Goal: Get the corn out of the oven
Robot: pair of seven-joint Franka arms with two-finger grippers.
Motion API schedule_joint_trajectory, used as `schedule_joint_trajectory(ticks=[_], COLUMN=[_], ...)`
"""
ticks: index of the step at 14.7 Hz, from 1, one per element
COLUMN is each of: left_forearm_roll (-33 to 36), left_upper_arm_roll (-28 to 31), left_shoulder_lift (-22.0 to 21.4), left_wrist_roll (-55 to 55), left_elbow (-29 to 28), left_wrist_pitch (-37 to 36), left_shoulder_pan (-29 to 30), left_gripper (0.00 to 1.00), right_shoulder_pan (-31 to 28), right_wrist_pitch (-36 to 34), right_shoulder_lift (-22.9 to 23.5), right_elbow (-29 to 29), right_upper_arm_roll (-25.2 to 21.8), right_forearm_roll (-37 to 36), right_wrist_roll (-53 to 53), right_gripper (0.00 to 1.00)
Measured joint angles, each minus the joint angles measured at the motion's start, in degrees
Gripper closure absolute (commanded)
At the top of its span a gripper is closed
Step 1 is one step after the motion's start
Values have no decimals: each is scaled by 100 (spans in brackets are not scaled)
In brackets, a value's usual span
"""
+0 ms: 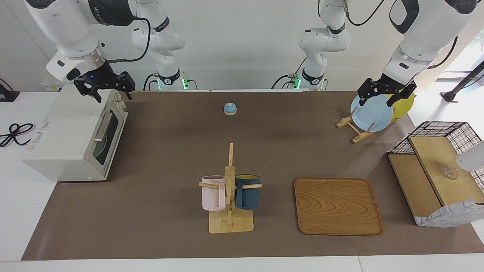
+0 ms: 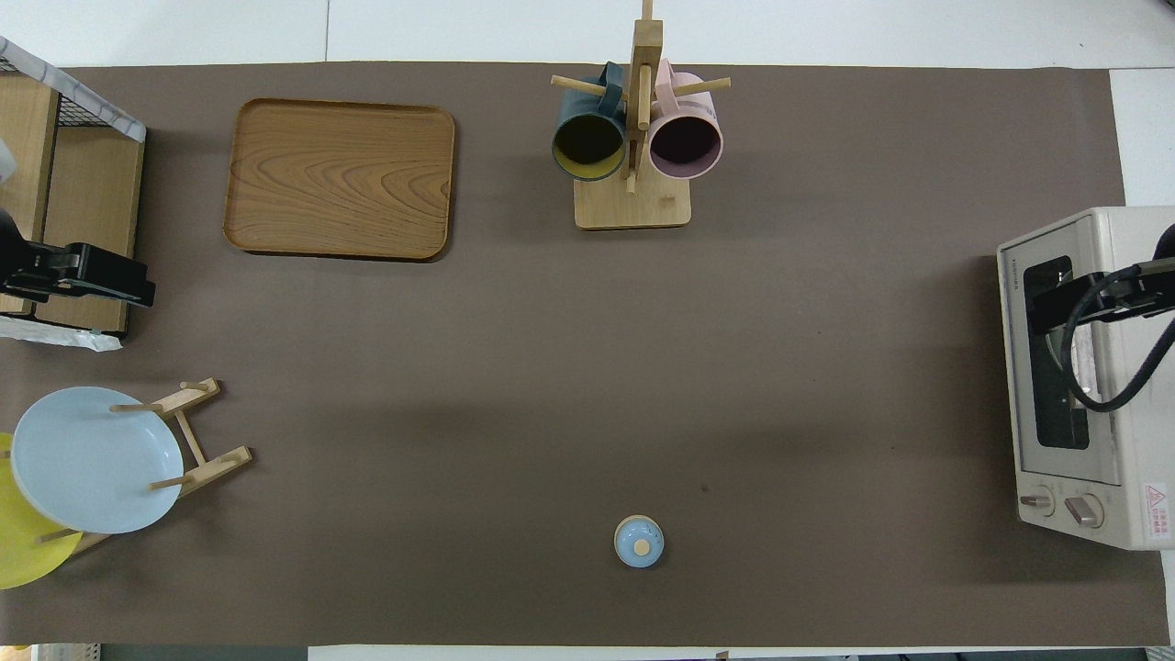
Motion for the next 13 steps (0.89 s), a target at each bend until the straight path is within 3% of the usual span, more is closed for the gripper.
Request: schedule_joint_trajectory(ticks=[13], left_forearm_roll=[0], left_upper_arm_roll=[0], left_shoulder_lift=[0], left_wrist_roll=[0], left_elbow=[0], left_wrist_pitch=[0], left_shoulder_pan=[0], left_gripper=[0], right_shoulder_pan=[-3], right_wrist_pitch=[142], right_shoulder_lift=[3], right_elbow=[-7], right_upper_arm_roll=[2], right_forearm_roll=[0], right_wrist_roll=[0], right_gripper=[0])
